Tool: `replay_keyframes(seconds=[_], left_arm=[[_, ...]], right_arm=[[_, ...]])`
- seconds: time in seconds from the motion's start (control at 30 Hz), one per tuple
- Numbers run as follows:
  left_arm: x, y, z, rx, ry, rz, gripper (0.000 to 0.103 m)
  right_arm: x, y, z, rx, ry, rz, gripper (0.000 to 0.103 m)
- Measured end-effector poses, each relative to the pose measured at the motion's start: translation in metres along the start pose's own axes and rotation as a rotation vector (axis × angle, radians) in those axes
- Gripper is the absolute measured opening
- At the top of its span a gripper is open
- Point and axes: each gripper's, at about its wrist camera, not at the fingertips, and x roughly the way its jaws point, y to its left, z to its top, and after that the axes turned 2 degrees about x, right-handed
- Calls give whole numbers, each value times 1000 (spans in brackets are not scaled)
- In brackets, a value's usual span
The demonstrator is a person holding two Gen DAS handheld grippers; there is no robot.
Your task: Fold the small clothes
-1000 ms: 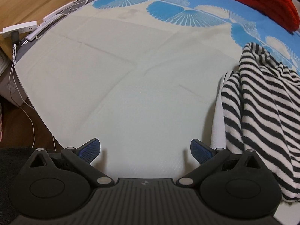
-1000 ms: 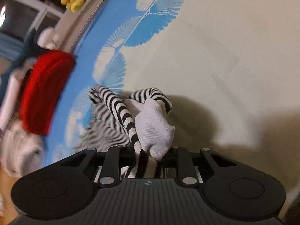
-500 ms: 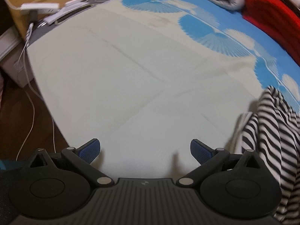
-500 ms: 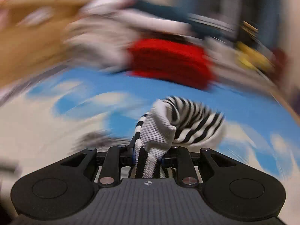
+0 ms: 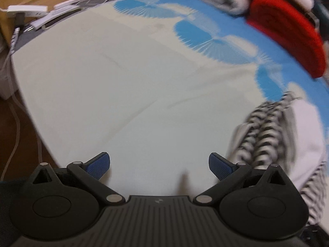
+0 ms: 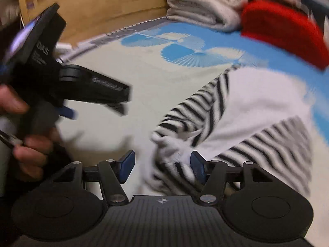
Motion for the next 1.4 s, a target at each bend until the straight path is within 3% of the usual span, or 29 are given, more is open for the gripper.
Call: replay_keyframes(seconds=[0.13,0.33,0.47,0.57,0.6,0.63,0.67,0.73,0.87,1.0,1.17,1.2,1.23,1.27,1.4], left_arm=[[-16,-14,-3,27,-55,-129,102],[-34,-42,-13,117,-82,-356,102],[-30,-72,-25,238,-36,-385,102],[-11,-94,-38,347,48,-299,98],[-4,-98,-43,371,75,-263,75],[3,-100,-47,386,102,-278,35],[4,-98,-47,368,119,-332,22],[-7,-96,-46,349,71,-349,19],[-36,-66,-42,275,4,-401,17],[-3,-55,-48,248,122,-273,17],[10,-67,-50,253,116,-240,23],[9,-67,-51,252,114,-230,27],[8,-67,-51,249,114,-217,33],[9,-67,-51,249,114,-201,36],[10,-54,-46,218,124,-140,74]], right_arm=[[10,7,1,-58,21,-49,58],[-32,-12,4,57,-10,-105,58],[-59,-34,-17,163,34,-154,58],[-71,-50,-34,263,77,-187,58],[-73,-54,-39,291,88,-198,58],[-74,-58,-44,323,101,-210,58],[-74,-61,-46,351,110,-217,58],[-77,-66,-51,402,120,-221,58],[-84,-67,-49,409,103,-235,58],[-92,-68,-37,379,31,-240,58],[-87,-77,-24,416,-56,-228,56],[-83,-77,-21,409,-64,-219,54],[-78,-76,-18,387,-58,-212,40],[-69,-75,-17,355,-33,-199,33],[-26,-68,-23,199,106,-248,33]])
